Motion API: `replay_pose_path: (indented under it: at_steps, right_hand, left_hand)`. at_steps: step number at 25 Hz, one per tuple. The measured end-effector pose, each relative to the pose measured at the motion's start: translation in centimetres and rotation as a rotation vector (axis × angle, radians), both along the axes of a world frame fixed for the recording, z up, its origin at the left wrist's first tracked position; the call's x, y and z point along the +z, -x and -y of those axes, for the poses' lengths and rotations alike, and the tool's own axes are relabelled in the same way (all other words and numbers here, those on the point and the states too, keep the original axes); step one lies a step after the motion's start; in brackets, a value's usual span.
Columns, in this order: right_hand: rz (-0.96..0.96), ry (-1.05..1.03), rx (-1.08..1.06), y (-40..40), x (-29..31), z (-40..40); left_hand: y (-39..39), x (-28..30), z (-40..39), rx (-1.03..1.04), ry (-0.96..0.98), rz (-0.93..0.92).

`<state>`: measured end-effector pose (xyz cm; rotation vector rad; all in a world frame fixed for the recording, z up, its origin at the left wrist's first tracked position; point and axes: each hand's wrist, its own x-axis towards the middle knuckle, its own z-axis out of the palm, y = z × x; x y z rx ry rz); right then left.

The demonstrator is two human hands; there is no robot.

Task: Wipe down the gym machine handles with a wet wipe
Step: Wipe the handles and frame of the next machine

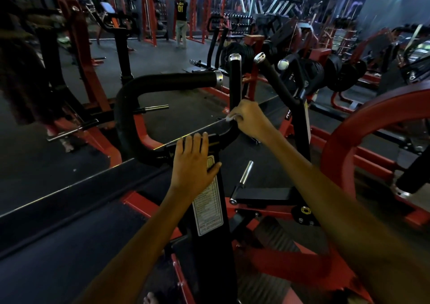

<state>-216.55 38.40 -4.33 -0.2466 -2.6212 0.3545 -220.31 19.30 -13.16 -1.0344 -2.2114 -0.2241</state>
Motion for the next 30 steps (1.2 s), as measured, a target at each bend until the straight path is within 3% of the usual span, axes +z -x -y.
replay_pose_path:
  at_steps: [4,8,11,13,15,17,20,23,26,30]
  right_hand:
    - [0.040,0.063,-0.135,-0.9,-1.5,3.3]
    - [0.096,0.200,-0.063,-1.4,-1.0,4.2]
    - [-0.101,0.247,-0.149,-1.6,-2.3,4.8]
    - [-0.092,0.251,-0.147,-1.6,-2.9,5.3]
    - [-0.066,0.289,-0.094,-1.6,-2.0,5.2]
    - [-0.236,0.326,-0.073,-1.5,0.0,5.0]
    - [-0.541,0.435,-0.147,0.9,2.5,4.9]
    - [-0.697,0.462,-0.243,4.9,4.5,5.6]
    - [-0.634,0.385,-0.246,7.4,4.1,8.2]
    - [-0.568,0.310,-0.080,6.9,4.2,9.0]
  left_hand:
    - [-0.5,0.5,0.1,0.033,0.068,0.048]
    - [-0.9,1.1,0.3,0.048,0.132,0.129]
    - [-1.0,1.5,0.7,0.033,0.188,0.148]
    - [-1.1,2.0,0.9,-0.006,0.205,0.190]
    - [-0.6,3.2,1.5,-0.061,0.141,0.307]
    - [0.5,4.6,3.0,-0.047,0.065,0.360]
    - [2.2,4.7,5.8,0.077,0.100,0.286]
    - [2.1,3.8,6.7,0.081,0.186,0.237]
    - [2.1,3.5,6.5,0.080,0.126,0.181]
    - [2.5,3.0,6.5,0.079,0.116,0.177]
